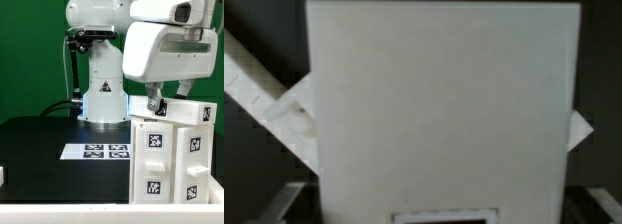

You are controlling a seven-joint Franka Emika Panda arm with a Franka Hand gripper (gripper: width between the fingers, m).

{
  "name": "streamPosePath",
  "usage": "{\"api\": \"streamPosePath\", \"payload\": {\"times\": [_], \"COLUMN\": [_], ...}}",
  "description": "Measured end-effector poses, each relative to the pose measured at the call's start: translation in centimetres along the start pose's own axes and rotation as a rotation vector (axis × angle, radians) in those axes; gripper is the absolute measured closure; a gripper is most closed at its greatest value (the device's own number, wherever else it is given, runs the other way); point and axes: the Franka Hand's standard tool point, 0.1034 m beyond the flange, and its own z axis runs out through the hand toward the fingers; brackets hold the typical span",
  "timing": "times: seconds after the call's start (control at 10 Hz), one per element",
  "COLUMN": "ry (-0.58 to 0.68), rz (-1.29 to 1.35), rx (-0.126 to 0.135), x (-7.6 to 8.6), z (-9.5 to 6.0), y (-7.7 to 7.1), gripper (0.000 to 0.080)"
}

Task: Assemble cabinet

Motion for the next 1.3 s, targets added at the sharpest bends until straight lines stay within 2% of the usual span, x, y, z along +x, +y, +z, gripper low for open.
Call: {"api": "streamPosePath", "payload": {"times": [0.4,0.7,0.8,0.9,1.3], "ry": [0.003,-0.041,-0.084,-0.103,-0.111], "rz": [0.277,0.661,0.770,0.853,1.129], "rx": [0.000,0.111,0.162,0.183,0.172], "x": [0.0,0.7,0.7,0.9,1.4], "z": [-0.1,0.0,0.1,0.0,-0.3], "y": [0.0,0.5,0.7,1.1,1.0], "gripper": [0.0246,0.0246,0.0246,0.0246,0.0246]}}
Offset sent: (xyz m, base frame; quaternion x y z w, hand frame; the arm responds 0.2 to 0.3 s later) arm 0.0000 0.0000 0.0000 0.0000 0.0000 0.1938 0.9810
